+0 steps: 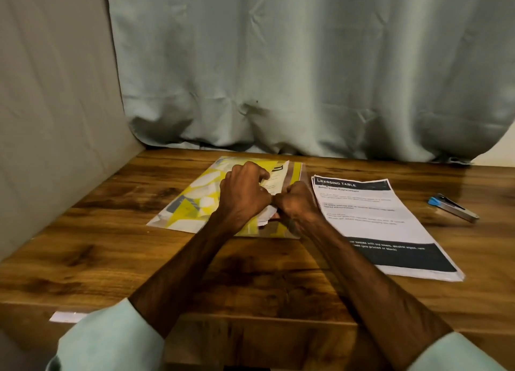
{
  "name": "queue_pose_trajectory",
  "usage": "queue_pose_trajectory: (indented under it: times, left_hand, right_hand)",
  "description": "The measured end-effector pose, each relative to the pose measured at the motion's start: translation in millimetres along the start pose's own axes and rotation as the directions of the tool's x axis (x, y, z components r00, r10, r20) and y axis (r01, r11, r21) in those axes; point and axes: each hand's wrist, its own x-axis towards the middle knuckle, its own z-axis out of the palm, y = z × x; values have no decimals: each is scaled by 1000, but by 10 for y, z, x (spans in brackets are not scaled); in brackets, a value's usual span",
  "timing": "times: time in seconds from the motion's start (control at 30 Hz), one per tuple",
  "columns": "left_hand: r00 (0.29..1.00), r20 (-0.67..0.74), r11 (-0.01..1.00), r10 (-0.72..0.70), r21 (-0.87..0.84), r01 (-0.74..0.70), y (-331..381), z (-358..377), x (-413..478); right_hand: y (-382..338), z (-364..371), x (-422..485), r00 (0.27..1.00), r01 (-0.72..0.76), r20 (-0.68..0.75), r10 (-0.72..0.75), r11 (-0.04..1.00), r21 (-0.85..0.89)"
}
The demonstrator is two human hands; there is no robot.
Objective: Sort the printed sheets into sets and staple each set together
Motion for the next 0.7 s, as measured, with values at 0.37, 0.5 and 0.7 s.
queue_pose_trajectory:
  times: [0.37,0.5,0.7]
  left_hand:
    - [999,-32,1000,8,-15,-8,0,-20,4]
    - [999,-51,1000,17,-16,-18,2,-15,14]
    - [997,-82,999,15,-35,-18,31,-24,-7]
  right_hand:
    - [-147,-192,-37,981,-177,71,179,984,-32]
    - [-192,-188,-46,986,-163,37,162,986,24]
    - [-91,114,12,993,-110,34,109,993,46]
